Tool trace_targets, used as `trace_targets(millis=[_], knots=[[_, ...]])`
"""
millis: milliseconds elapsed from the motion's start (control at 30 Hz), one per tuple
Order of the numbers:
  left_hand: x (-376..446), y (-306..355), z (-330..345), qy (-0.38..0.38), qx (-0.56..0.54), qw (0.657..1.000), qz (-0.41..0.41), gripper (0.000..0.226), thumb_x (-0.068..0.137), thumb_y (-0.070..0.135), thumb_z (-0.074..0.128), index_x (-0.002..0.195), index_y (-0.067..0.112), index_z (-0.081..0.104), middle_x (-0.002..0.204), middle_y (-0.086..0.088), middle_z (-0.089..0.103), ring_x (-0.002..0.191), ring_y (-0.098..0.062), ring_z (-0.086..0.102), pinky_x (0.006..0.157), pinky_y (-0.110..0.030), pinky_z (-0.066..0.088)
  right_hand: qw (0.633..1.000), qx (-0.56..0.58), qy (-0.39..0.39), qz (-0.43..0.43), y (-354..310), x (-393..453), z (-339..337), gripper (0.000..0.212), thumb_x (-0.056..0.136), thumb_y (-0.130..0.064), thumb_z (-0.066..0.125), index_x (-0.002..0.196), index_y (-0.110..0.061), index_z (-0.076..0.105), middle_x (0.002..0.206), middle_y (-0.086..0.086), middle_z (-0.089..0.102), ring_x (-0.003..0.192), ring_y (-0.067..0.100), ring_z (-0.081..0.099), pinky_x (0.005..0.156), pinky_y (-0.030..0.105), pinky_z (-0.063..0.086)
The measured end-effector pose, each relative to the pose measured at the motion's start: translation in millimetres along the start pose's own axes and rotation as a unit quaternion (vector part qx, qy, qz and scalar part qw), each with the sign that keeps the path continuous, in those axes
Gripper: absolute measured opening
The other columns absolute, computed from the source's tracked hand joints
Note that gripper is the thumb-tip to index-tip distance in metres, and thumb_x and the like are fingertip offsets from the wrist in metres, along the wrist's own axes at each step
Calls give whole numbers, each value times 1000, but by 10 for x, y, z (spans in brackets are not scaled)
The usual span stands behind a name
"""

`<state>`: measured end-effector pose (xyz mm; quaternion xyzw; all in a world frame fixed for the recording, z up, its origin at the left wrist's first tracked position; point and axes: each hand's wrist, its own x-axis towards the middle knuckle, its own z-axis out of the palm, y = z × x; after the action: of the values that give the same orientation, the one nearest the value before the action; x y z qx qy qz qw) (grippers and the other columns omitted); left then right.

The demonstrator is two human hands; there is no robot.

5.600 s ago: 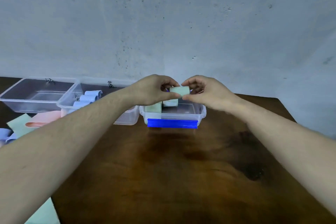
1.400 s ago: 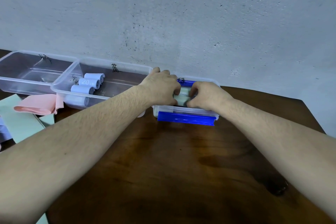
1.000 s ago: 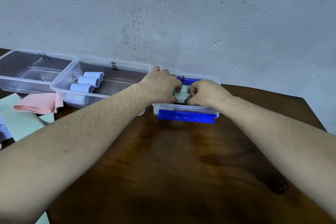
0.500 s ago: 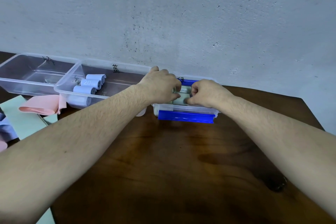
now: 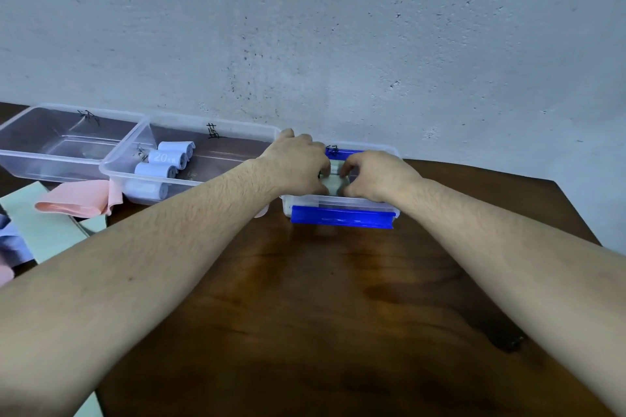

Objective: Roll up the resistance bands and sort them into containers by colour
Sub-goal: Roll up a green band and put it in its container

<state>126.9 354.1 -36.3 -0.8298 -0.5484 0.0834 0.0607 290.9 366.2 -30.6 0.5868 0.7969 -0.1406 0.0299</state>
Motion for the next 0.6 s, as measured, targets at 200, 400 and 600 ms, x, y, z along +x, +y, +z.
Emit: trace_targets(millis=[200,400,600], knots=[[15,-19,26,68,-21,997,29,38,91,57,55,117,33,67,123,9,53,115,-16,45,97,-38,34,999,-51,-11,-1,-36,54,19,34,83,-36,67,117,-32,63,102,-4,64,92,18,62,81,35,57],[43,-37,54,39,-26,998,30,37,91,56,54,120,35,63,116,15,59,111,-12,46,94,-39,29,998,-63,-20,-7,-46,63,-1,31,79,-42,67,106,-27,67,92,-5,66,84,16,64,79,35,59],[52,-22,52,34,-10,999,34,41,88,61,53,121,39,62,117,16,58,113,-13,45,95,-40,29,997,-55,-44,-24,-19,70,-19,34,75,-47,69,102,-26,66,90,-5,68,84,15,64,80,37,59]])
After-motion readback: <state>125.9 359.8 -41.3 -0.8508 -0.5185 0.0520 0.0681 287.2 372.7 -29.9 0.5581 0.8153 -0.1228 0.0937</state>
